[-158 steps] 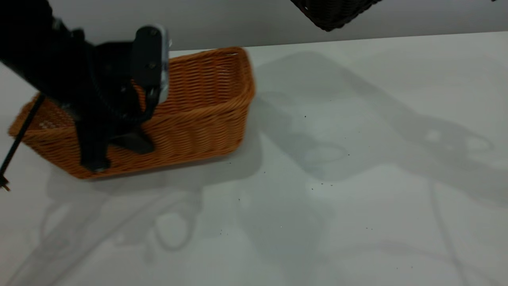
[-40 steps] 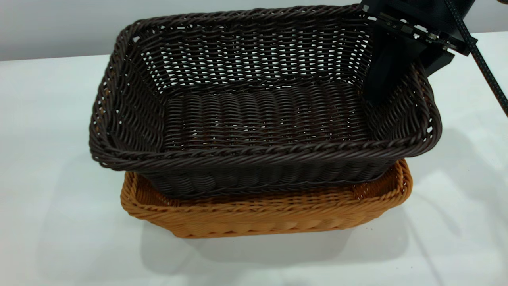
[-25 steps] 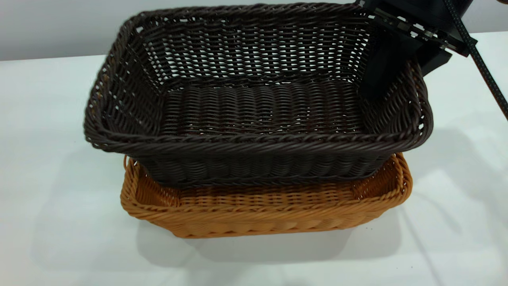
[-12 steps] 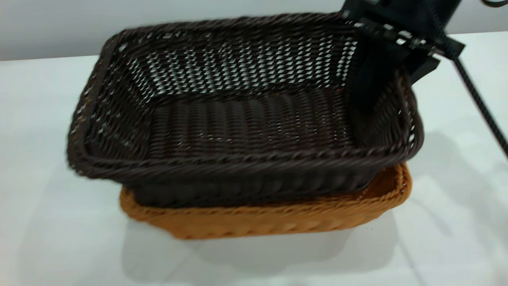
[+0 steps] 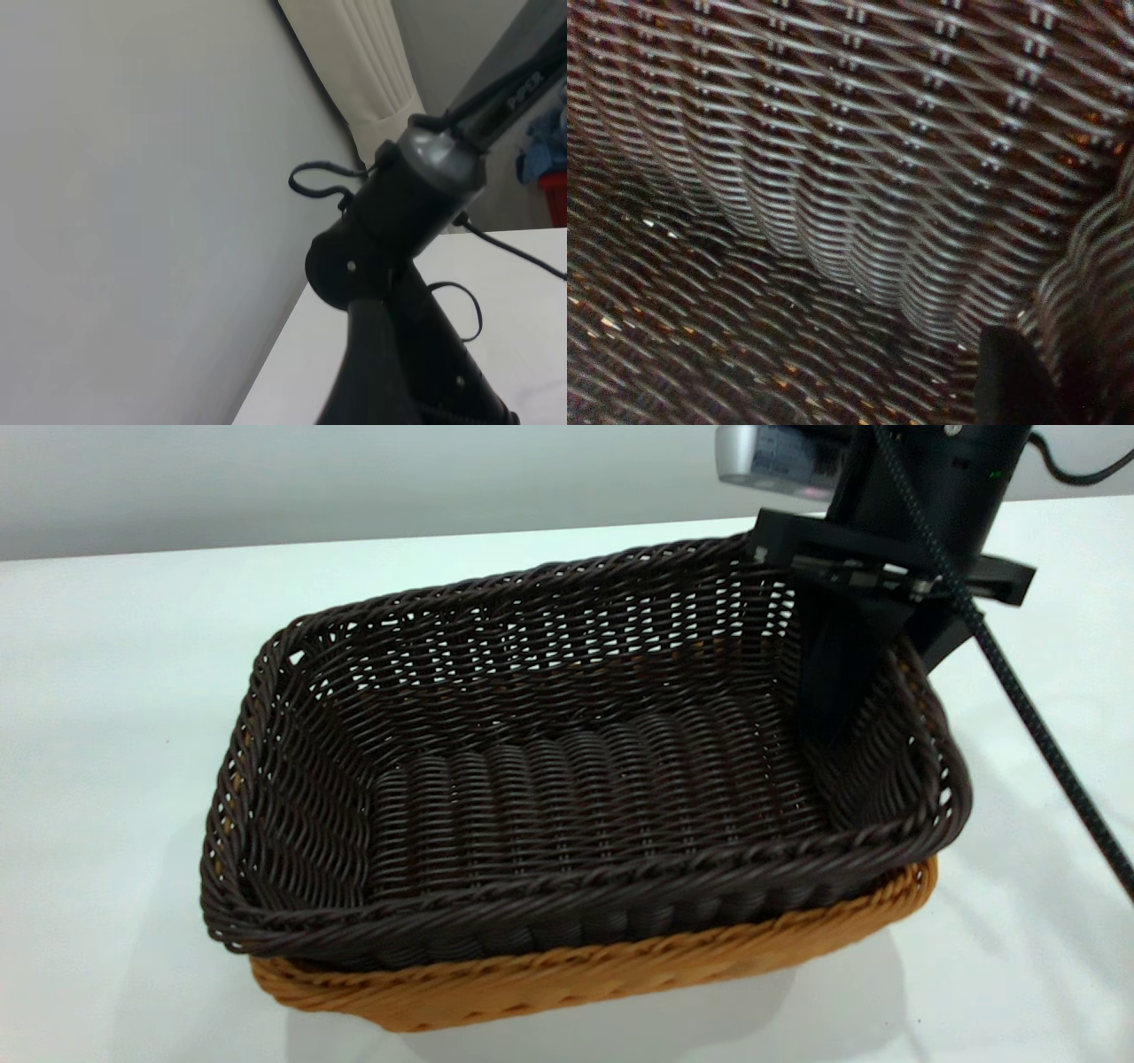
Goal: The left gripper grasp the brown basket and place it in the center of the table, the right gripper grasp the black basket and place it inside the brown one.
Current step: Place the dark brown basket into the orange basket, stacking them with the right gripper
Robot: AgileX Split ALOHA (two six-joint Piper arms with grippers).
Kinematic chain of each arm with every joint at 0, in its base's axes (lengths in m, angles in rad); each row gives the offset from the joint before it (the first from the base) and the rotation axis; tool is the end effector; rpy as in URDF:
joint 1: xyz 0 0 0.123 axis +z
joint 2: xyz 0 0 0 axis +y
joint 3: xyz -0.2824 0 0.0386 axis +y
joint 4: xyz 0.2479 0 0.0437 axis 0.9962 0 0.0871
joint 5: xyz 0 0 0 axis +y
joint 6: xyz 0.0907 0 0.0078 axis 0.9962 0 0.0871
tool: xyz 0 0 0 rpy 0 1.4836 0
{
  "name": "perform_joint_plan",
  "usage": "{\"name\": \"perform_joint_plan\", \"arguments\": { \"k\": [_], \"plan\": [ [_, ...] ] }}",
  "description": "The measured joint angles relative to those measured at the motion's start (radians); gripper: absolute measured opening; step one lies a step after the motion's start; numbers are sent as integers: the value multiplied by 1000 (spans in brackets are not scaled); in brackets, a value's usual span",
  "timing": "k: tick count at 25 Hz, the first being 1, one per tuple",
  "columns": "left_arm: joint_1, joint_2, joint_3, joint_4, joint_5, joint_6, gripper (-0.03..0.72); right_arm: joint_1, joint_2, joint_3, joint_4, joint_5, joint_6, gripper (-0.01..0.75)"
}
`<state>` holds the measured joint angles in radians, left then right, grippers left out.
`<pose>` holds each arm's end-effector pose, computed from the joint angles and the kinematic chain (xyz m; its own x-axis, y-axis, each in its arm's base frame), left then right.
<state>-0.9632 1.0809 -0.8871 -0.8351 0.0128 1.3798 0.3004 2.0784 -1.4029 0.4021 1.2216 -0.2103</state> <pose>0.1381 -0.2003 0.3749 0.3721 0.3725 -0.8502 0.7408 0.4327 0.5138 0.3472 0.1426 0.1474 -0.9187 -0.3486 0.1859 -0.2624 0.8901 0.3726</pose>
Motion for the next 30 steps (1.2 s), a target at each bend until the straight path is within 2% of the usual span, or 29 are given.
{"name": "perform_joint_plan", "arguments": {
  "k": [18,21,26,28,30],
  "plan": [
    [0,0,2,-2,-3,0,470,0,8,0,-13,-12,-35,213],
    [0,0,2,-2,-3,0,470,0,8,0,-23,-26,-61,322],
    [0,0,2,-2,-3,0,470,1,7,0,-1,-35,-71,599],
    [0,0,2,-2,-3,0,470,1,6,-1,1,-39,-68,657],
    [0,0,2,-2,-3,0,470,1,6,-1,-2,-44,-66,677]
  ]
}}
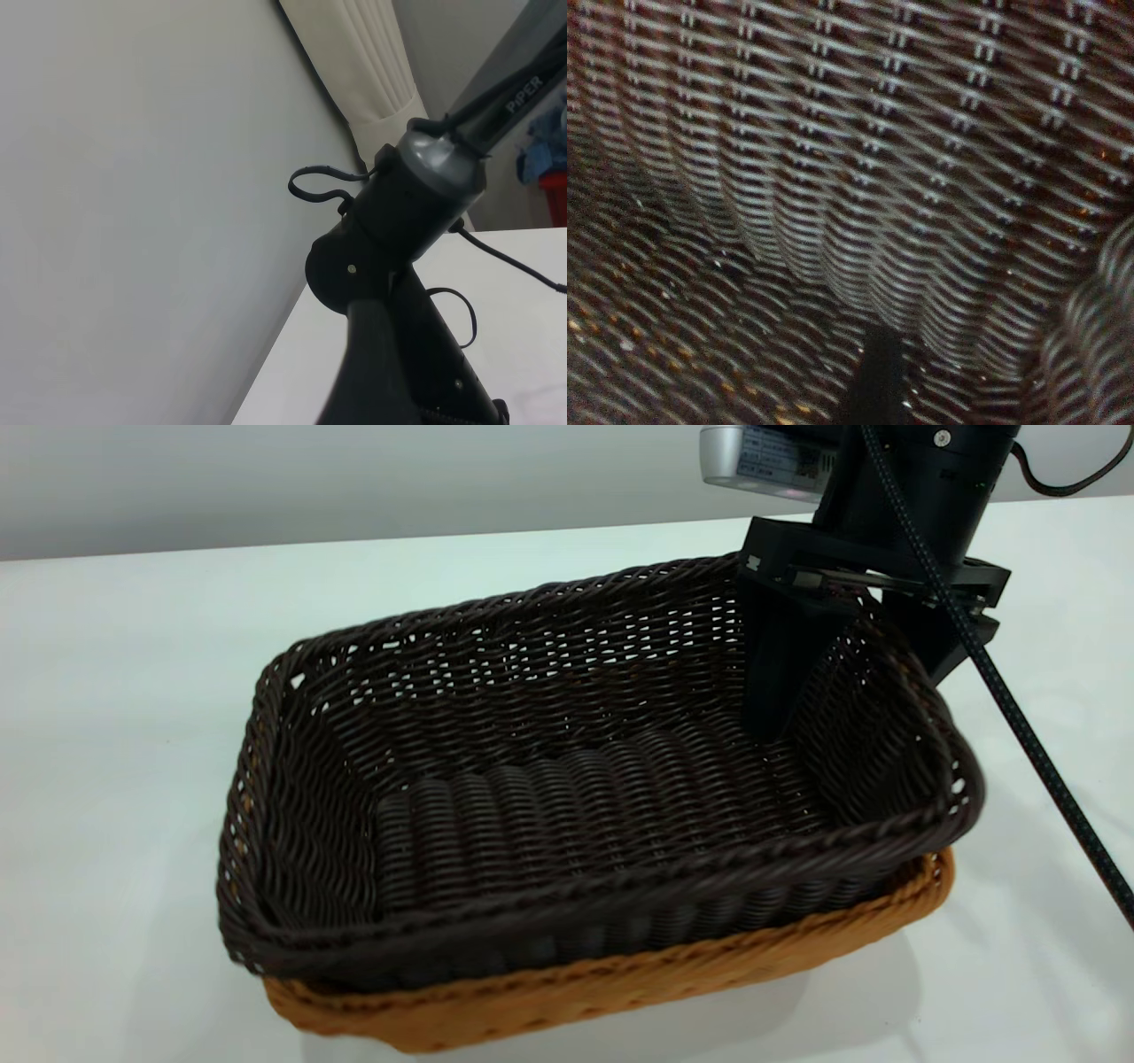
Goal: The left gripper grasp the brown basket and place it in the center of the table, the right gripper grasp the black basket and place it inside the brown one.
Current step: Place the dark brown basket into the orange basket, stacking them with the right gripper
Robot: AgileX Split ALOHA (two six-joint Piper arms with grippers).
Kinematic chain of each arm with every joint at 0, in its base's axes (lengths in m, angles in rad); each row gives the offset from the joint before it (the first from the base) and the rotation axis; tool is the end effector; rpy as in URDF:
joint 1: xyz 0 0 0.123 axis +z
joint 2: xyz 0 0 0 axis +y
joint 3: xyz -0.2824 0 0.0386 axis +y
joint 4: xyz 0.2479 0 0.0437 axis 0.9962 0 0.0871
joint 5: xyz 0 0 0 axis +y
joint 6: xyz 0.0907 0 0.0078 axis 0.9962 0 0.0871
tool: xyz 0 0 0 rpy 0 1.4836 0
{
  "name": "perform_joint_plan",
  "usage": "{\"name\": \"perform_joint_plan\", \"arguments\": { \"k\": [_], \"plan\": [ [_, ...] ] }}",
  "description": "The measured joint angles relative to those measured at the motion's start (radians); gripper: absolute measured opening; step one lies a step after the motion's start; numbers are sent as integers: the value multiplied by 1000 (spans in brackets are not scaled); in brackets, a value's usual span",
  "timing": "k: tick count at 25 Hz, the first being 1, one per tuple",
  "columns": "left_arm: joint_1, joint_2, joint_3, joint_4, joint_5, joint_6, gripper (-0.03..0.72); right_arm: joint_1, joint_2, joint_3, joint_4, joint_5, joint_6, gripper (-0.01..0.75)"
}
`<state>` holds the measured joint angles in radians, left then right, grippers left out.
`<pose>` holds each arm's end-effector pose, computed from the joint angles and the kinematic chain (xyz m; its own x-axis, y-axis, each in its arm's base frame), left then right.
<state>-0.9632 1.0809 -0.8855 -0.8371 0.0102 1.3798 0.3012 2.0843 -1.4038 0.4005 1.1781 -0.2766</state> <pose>0.1382 -0.2002 0.3746 0.3701 0.3723 -0.8511 0.7405 0.4349 0.5123 0.3512 0.1435 0.1443 -0.9095 -0.3956 0.1276 -0.3258 0.8691 0.3722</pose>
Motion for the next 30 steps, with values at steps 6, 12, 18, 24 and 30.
{"name": "perform_joint_plan", "arguments": {
  "k": [6,12,18,24,30],
  "plan": [
    [0,0,0,0,0,0,470,-1,0,-1,-9,7,1,686],
    [0,0,0,0,0,0,470,-1,3,-23,-8,46,19,689],
    [0,0,0,-1,0,0,470,-2,3,-81,2,42,36,692],
    [0,0,0,-2,1,0,470,-2,2,-81,-87,43,54,693],
    [0,-1,0,-2,1,0,470,-2,-6,-134,-97,45,55,693]
  ]
}}
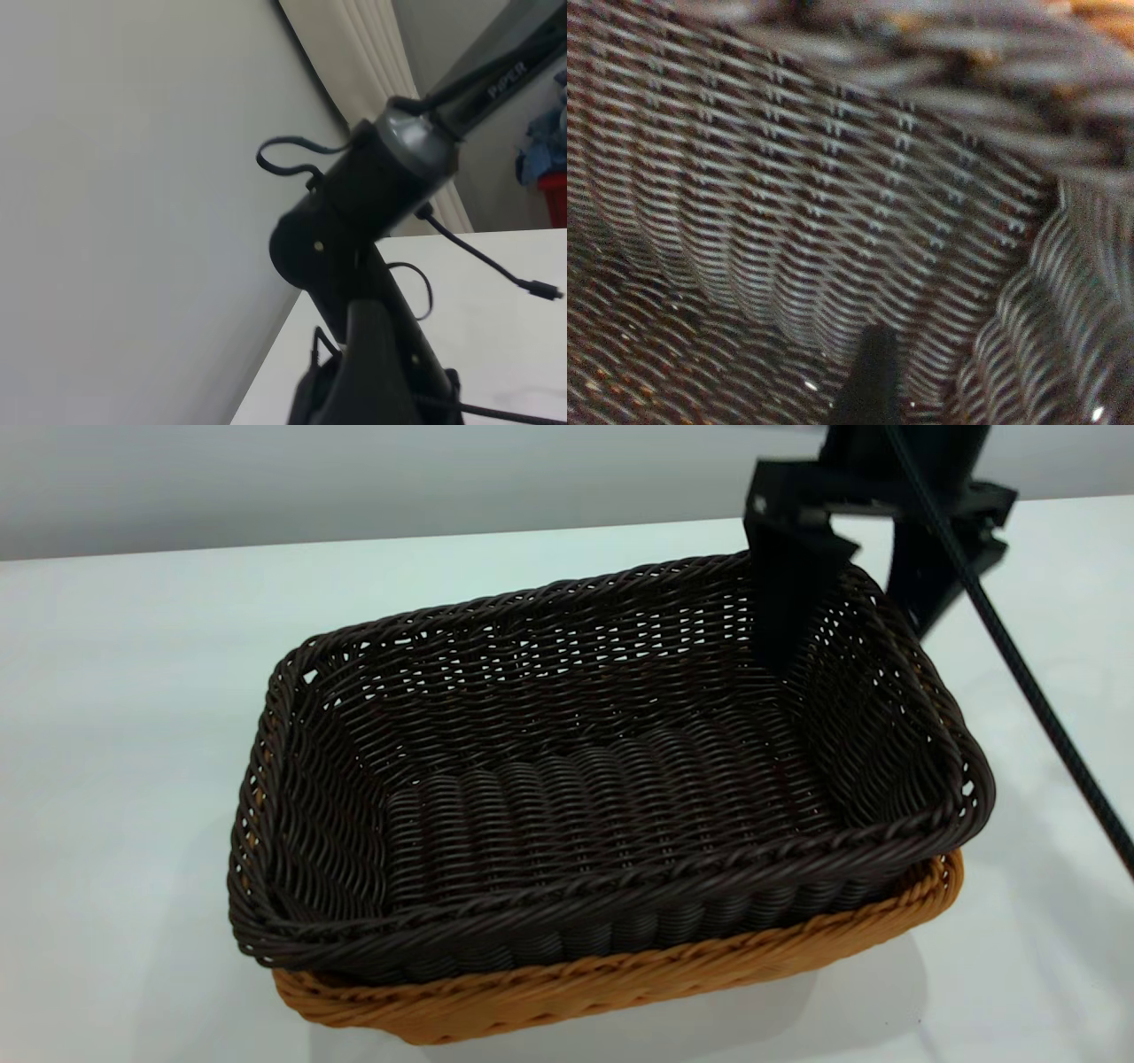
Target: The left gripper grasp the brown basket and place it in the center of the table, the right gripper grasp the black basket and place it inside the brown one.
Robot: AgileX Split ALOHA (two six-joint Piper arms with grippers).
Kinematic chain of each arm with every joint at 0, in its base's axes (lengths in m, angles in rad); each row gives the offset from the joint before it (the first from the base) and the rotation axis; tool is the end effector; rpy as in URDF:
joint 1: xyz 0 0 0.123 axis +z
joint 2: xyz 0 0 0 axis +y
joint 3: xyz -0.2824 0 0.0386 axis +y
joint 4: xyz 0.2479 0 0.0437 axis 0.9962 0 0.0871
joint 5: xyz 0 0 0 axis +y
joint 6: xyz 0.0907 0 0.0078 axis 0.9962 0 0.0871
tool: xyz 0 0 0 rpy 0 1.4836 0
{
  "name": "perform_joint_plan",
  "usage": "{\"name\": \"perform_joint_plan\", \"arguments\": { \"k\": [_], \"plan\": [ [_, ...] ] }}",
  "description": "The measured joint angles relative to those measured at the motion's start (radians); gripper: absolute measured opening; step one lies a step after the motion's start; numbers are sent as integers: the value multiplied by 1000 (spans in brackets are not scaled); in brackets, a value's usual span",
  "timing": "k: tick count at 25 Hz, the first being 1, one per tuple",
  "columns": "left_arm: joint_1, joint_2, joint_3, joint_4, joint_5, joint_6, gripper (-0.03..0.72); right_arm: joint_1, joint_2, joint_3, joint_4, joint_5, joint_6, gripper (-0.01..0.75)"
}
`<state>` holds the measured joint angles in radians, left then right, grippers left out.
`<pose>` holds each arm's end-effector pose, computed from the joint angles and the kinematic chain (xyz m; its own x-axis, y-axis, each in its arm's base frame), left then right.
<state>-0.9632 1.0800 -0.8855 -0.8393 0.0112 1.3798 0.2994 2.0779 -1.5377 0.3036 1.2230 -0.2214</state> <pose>0.1380 -0.2000 0.3747 0.3688 0.3709 -0.8523 0.7416 0.4353 0.5104 0.3727 0.1418 0.1741 -0.9156 -0.3979 0.0571 -0.3665 0.8846 0.2884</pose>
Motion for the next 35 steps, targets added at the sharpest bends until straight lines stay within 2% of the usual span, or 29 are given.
{"name": "perform_joint_plan", "arguments": {
  "k": [11,14,16,19,21,23,27,28,31,35],
  "plan": [
    [0,-1,0,0,0,3,466,1,-134,-14,30,0,-5,693],
    [0,-20,0,0,2,3,430,1,-195,-14,41,0,-5,693],
    [0,-43,1,0,2,2,373,1,-244,-14,55,0,-4,671],
    [0,-94,2,0,3,0,244,1,-325,-13,56,2,-4,577],
    [0,-125,2,-4,25,-1,128,1,-379,-13,56,2,-3,474],
    [0,-156,8,-24,51,-1,45,1,-439,-13,56,4,-2,357],
    [0,-207,58,-26,53,-1,4,1,-549,-2,64,5,-1,91],
    [0,-219,72,-26,54,-1,2,1,-573,9,64,4,-1,50],
    [0,-260,122,-33,53,-14,0,1,-672,59,53,3,-7,8],
    [1,-311,171,-45,49,-53,0,1,-818,160,22,0,-38,1]
  ]
}}
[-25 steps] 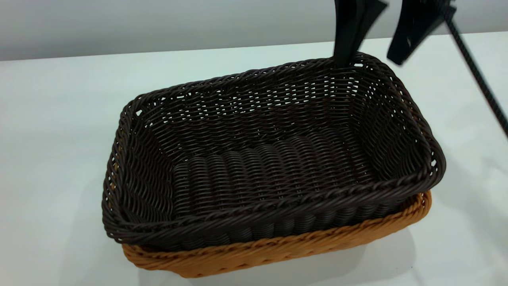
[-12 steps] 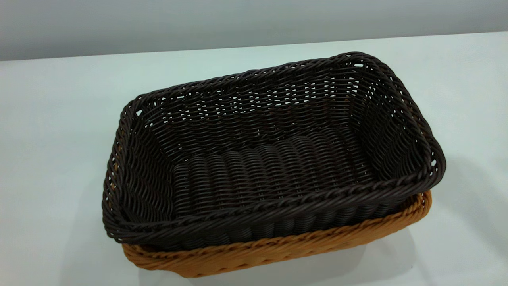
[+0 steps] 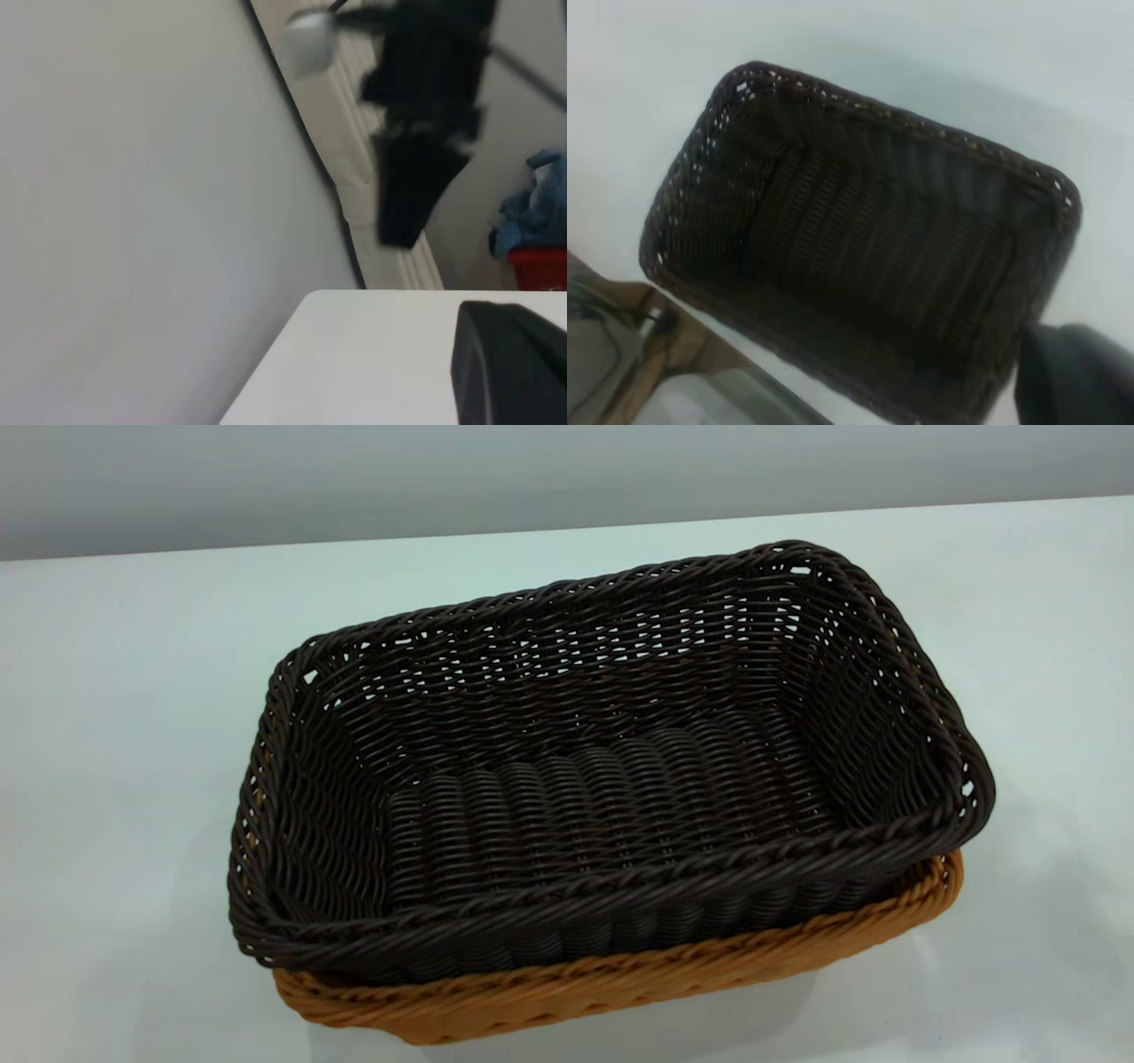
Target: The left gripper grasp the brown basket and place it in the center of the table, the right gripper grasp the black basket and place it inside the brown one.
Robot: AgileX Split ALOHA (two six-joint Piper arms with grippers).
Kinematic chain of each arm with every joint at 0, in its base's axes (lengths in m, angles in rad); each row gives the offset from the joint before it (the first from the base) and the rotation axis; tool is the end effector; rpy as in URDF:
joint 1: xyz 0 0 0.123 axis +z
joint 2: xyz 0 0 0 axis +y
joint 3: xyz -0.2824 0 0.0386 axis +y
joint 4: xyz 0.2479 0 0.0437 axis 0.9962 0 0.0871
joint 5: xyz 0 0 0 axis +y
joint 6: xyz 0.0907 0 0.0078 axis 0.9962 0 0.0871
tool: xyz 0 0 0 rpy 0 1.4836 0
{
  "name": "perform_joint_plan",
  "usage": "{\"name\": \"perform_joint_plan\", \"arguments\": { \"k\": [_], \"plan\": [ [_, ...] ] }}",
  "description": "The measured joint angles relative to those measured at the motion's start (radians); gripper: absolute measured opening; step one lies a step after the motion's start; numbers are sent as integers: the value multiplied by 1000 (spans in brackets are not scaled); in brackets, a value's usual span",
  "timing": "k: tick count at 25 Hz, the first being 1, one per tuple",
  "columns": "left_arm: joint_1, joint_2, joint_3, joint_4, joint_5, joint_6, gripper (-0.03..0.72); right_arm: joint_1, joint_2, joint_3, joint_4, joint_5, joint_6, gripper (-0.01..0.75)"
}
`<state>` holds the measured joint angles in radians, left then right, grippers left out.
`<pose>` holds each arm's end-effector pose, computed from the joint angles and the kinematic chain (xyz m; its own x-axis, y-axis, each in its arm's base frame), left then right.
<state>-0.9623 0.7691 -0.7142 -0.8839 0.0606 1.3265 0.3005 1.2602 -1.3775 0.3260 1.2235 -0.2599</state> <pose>0.0906 -0.1377 0.3765 0.3600 0.2331 -0.9034 0.7660 0.4789 0.4288 0.2194 0.0967 0.4029 -0.7326 -0.3716 -0.5702 -0.5493 0.8176 0.1728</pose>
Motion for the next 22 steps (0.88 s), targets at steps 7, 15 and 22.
{"name": "perform_joint_plan", "arguments": {
  "k": [7,15,22],
  "plan": [
    [1,-17,70,1,21,-2,0,0,-345,210,-93,-176,-25,1],
    [1,-17,100,1,34,-19,-1,0,-779,454,-148,-217,1,1],
    [1,-17,100,1,58,-23,-1,0,-1080,692,-159,-204,88,0]
  ]
}}
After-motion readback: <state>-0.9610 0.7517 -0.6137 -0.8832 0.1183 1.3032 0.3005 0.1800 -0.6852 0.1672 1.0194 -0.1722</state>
